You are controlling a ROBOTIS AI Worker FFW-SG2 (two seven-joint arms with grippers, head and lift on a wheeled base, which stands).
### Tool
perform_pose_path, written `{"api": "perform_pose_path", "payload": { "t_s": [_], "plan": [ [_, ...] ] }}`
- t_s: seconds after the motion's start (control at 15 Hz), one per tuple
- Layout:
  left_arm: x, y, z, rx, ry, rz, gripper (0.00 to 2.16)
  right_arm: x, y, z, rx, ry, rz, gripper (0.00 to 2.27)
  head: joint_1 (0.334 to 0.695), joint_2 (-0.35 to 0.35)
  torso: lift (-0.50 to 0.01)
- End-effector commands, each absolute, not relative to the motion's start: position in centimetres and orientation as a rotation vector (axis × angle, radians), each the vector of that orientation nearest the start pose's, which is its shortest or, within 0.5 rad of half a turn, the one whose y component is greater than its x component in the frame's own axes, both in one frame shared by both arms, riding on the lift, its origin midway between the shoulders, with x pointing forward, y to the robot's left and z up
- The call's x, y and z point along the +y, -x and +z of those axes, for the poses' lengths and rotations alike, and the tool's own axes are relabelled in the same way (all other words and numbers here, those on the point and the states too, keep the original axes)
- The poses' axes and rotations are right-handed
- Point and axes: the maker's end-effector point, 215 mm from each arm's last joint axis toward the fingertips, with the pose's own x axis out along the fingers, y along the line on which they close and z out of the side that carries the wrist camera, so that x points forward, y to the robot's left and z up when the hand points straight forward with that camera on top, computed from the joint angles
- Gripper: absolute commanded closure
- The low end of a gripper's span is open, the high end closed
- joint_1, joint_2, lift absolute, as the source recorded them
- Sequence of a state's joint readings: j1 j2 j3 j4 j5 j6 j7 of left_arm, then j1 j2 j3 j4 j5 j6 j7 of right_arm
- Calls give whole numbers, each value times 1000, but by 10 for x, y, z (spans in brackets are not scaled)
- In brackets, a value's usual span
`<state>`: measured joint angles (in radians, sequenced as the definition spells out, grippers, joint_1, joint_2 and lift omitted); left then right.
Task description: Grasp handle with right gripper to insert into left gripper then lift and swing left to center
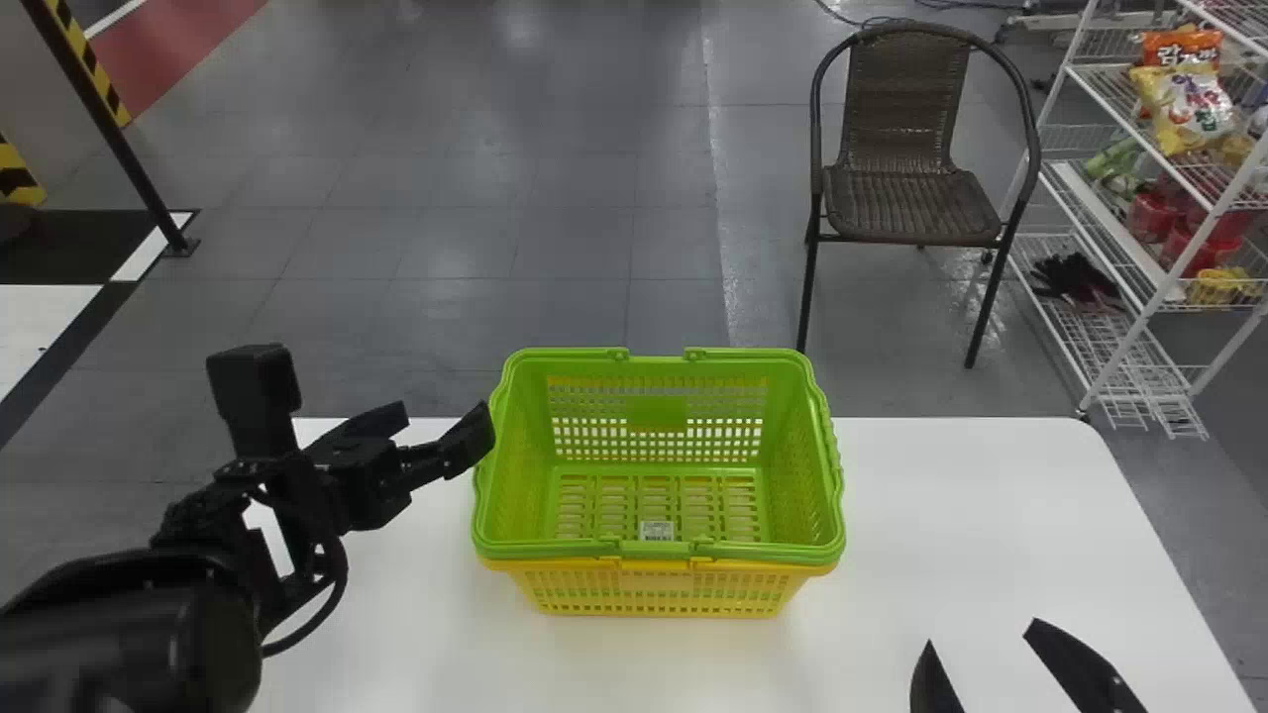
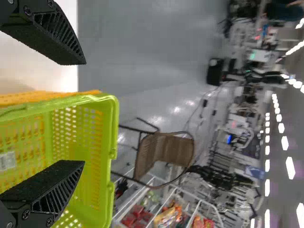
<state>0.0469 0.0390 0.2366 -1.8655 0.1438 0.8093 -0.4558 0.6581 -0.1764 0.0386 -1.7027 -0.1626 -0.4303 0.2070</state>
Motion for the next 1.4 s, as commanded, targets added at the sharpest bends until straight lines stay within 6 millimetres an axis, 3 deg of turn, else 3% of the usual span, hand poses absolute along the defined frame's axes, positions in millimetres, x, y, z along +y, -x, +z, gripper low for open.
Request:
{"api": "perform_pose_path", "payload": {
  "t_s": [0.0, 0.33, 0.87, 1.33],
  "plan": [
    [250, -532, -430, 625, 335, -284, 49, -208, -343, -453, 102, -33, 265, 167, 695, 52, 0],
    [250, -526, -429, 837, 545, -363, 53, -207, -342, -456, 113, -31, 267, 167, 695, 53, 0],
    [283, -571, -393, 865, 813, -498, 60, -207, -341, -457, 116, -29, 268, 167, 695, 77, 0],
    [264, -584, -426, 929, 667, -549, 56, -206, -340, -455, 115, -28, 271, 167, 695, 82, 0]
  ]
}}
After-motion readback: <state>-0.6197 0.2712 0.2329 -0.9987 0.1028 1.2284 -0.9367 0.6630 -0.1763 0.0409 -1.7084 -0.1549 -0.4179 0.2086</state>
